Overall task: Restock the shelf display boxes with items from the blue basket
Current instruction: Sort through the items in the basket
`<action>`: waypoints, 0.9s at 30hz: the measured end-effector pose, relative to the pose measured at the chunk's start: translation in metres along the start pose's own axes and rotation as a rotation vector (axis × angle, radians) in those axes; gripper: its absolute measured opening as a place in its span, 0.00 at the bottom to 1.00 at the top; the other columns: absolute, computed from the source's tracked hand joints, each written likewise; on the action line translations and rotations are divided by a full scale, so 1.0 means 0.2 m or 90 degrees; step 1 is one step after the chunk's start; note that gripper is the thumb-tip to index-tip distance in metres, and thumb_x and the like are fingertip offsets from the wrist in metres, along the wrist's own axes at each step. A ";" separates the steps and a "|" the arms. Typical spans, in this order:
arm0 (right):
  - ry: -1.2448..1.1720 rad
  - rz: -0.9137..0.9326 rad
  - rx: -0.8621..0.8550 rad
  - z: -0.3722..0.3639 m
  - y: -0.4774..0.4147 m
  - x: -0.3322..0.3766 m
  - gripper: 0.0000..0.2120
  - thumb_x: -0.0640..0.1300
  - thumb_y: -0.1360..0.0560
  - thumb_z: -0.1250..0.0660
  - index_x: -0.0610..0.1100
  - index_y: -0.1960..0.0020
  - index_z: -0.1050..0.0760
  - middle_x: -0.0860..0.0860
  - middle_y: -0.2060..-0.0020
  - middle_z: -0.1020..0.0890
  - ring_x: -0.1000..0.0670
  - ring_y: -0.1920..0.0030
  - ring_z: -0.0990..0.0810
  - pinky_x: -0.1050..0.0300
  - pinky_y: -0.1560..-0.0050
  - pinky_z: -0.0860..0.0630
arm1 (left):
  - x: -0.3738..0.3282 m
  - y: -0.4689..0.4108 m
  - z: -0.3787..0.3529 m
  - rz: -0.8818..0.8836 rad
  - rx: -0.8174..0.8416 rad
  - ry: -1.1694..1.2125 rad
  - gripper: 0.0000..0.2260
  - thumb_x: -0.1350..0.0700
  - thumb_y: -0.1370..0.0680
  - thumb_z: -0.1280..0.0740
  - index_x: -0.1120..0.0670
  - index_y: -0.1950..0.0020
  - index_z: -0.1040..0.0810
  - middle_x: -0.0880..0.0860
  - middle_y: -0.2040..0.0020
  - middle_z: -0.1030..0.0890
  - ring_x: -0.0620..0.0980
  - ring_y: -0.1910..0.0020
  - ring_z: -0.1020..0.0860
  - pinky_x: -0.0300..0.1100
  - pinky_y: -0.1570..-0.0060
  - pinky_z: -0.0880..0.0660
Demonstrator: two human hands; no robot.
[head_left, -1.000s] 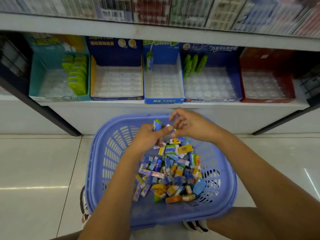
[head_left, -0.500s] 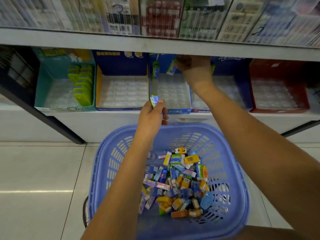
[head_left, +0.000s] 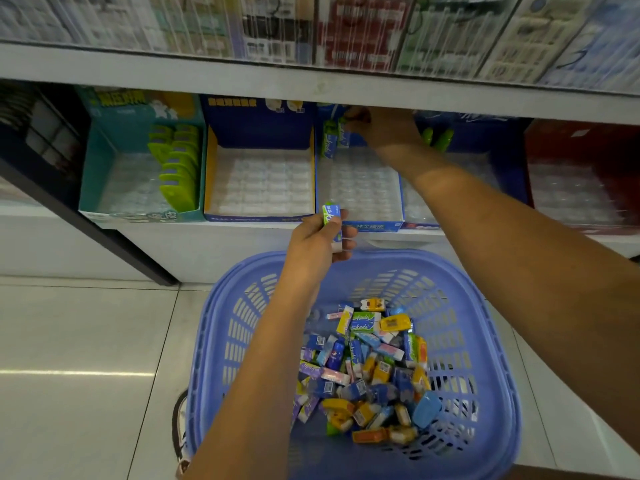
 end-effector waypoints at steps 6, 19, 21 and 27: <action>0.067 -0.002 0.002 0.01 0.08 0.02 0.16 0.40 0.21 0.40 0.41 0.34 0.27 0.43 0.36 0.24 0.45 0.36 0.27 0.61 0.35 0.35 | -0.02 0.03 -0.01 -0.008 0.018 -0.023 0.08 0.62 0.18 0.43 0.58 0.43 0.26 0.53 0.58 0.19 0.47 0.64 0.23 0.35 0.66 0.24; -0.337 -0.030 0.084 0.16 0.51 0.10 0.08 0.36 0.30 0.27 0.38 0.50 0.20 0.47 0.60 0.17 0.59 0.64 0.19 0.70 0.59 0.22 | -0.10 0.05 -0.05 -0.232 -0.069 -0.295 0.15 0.55 0.19 0.38 0.57 0.33 0.28 0.52 0.42 0.21 0.47 0.44 0.22 0.40 0.43 0.25; -0.250 -0.031 -0.025 0.16 0.43 0.07 0.08 0.38 0.29 0.27 0.40 0.51 0.20 0.48 0.58 0.18 0.58 0.62 0.20 0.74 0.59 0.25 | -0.08 0.05 -0.06 -0.257 -0.060 -0.478 0.19 0.54 0.19 0.40 0.55 0.28 0.33 0.53 0.33 0.26 0.49 0.36 0.27 0.38 0.41 0.30; 0.008 0.040 -0.090 0.05 0.22 0.05 0.11 0.39 0.22 0.37 0.38 0.42 0.22 0.43 0.46 0.18 0.46 0.45 0.20 0.61 0.42 0.28 | 0.01 0.06 -0.10 -0.302 0.029 -0.803 0.22 0.56 0.18 0.41 0.57 0.25 0.38 0.54 0.24 0.37 0.52 0.24 0.44 0.40 0.27 0.47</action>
Point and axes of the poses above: each hand's wrist, its own y-axis away from the middle knuckle, its own z-axis out of the back of the hand, x = y × z, the point moved 2 cm from there along -y, towards the middle knuckle
